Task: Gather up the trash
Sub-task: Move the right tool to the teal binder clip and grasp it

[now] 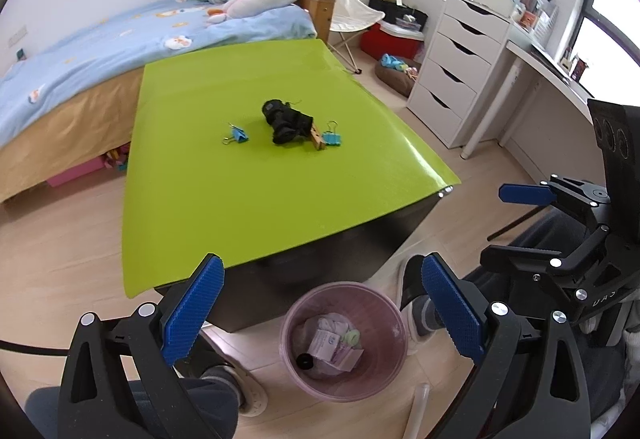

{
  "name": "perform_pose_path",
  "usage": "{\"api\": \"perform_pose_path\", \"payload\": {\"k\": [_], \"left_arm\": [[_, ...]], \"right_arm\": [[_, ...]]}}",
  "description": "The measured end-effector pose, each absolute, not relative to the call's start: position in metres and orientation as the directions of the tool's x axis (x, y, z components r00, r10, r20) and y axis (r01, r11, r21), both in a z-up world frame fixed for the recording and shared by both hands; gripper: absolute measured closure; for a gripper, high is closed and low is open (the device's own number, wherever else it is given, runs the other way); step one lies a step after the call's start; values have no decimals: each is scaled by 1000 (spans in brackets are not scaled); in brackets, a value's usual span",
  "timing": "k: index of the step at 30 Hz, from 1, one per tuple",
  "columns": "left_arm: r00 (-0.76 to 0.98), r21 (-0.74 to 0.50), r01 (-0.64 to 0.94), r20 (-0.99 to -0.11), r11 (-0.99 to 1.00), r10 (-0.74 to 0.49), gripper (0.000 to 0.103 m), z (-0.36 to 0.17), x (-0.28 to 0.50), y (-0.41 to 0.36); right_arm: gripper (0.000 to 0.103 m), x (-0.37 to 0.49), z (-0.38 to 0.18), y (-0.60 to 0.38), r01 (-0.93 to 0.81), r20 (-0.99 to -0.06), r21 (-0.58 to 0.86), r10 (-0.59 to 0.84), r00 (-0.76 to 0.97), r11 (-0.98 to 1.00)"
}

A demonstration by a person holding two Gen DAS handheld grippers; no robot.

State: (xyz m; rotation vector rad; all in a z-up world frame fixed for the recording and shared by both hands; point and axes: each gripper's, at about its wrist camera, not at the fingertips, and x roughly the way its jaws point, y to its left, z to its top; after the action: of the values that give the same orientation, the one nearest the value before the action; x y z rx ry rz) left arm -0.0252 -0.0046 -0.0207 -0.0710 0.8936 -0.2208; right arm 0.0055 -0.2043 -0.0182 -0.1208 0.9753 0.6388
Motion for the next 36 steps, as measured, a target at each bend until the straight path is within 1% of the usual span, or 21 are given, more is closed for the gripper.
{"api": "perform_pose_path", "payload": {"k": [6,13,21,23,27,33,34,36], "left_arm": [[621,-149,139,-757,979,-203,8,-18,-10,6],[649,-146,112,-738,983,-184,8,-12,16,22],[662,-138,71,-734,988,-150,8,-15,46,35],[662,-131,65,-736,989,-141,8,-19,55,37],[660,-116,45,-742,992,-116,8,-31,66,41],[640,-136,30,-758,990,-123,8,-47,71,46],[635,-141,29,-762,990,-127,8,-49,71,47],[632,-143,27,-764,989,-128,8,-51,70,48]], "right_arm": [[6,26,-12,-203,-544,-792,198,460,401,815],[6,62,-7,-189,-546,-797,170,441,413,820],[6,120,-14,-173,-483,-825,99,344,449,870],[6,140,-19,-168,-464,-841,93,319,438,881],[6,176,-32,-158,-434,-868,138,319,379,890],[6,219,-59,-143,-379,-905,154,284,315,913],[6,224,-63,-142,-368,-910,163,284,302,915],[15,232,-71,-140,-351,-920,165,272,283,922]]}}
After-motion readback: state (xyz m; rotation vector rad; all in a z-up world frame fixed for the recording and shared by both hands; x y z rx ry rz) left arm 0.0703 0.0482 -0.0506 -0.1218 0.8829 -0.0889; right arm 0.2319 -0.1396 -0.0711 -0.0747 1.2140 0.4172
